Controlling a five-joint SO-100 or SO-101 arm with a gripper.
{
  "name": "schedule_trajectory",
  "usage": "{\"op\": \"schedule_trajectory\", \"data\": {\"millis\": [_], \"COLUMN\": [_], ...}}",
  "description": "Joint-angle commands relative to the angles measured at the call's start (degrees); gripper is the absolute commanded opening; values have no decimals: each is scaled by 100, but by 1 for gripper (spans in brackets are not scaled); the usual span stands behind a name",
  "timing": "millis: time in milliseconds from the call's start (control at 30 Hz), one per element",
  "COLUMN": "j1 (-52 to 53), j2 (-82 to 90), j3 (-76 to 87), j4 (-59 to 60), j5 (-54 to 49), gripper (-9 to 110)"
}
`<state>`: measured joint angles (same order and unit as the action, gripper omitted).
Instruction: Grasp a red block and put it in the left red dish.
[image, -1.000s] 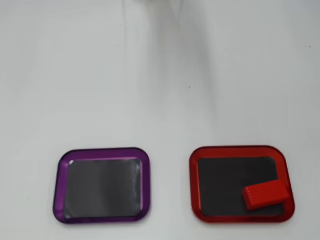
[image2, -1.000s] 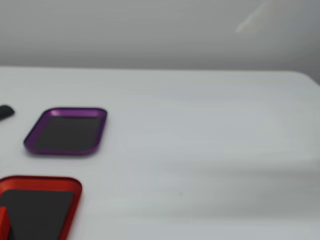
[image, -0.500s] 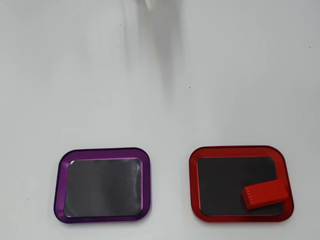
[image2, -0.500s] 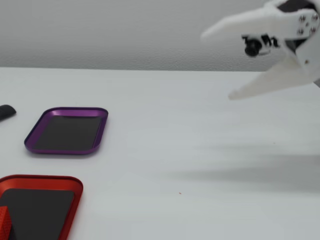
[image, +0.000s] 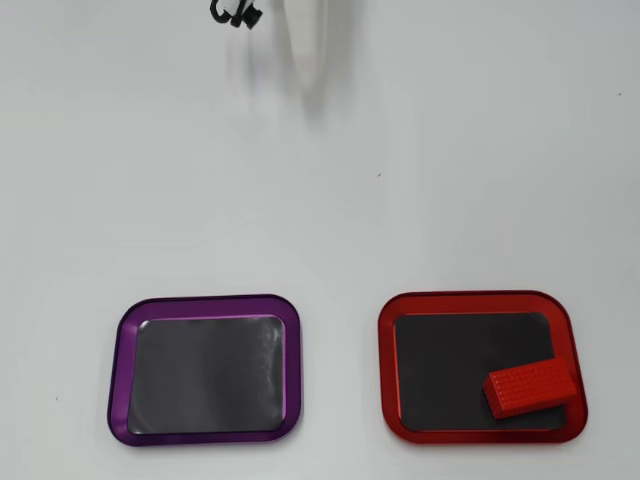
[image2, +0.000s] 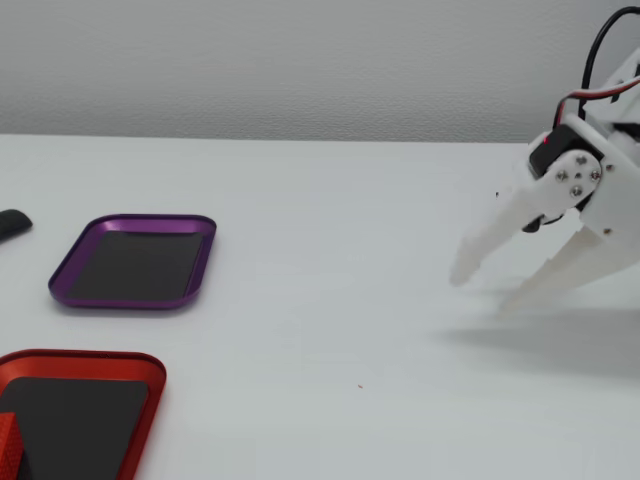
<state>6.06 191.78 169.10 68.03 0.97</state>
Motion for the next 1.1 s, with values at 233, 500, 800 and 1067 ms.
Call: {"op": "schedule_trajectory", "data": {"millis": [233, 500, 800, 1067], "j1": [-9, 0, 0, -9], "j2": [536, 536, 536, 536], "j3": [527, 536, 536, 536], "j4": [9, -70, -70, -70], "j5": [-18, 0, -18, -18], "gripper": [0, 0, 0, 0]}}
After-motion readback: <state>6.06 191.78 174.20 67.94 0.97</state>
